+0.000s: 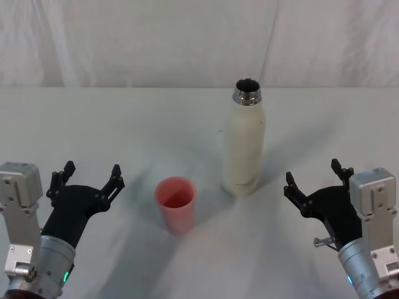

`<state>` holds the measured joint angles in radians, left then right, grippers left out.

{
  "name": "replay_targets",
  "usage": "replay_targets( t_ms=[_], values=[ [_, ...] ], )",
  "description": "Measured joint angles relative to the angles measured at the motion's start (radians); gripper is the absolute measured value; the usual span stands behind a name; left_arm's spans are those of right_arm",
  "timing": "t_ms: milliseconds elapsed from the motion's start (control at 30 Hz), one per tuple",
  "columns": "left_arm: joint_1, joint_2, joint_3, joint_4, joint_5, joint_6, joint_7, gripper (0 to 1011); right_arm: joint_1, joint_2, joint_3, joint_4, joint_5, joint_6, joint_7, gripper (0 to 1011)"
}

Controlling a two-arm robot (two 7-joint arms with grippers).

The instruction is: Grasp the thermos with one hand and pour water into the cup lid.

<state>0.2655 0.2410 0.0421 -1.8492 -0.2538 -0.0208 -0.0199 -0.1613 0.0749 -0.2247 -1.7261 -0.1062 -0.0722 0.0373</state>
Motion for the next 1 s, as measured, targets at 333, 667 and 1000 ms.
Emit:
replay_targets(
  t_ms=[333,667,1000],
  values=[
    [0.000,0.000,0.000,0.000,0.000,0.000,0.000,1001,-0.001,-0.020,0.016,0.027,-0.010,-0.012,-0.001,1001],
    [0.000,0.000,0.000,0.000,0.000,0.000,0.000,1001,0.000,-0.033,0.025,0.051,-0.019,-0.019,-0.001,1001],
    [0.000,0.000,0.000,0.000,0.000,0.000,0.000,1001,0.001,-0.040,0.027,0.058,-0.029,-0.022,-0.004,1001]
  ],
)
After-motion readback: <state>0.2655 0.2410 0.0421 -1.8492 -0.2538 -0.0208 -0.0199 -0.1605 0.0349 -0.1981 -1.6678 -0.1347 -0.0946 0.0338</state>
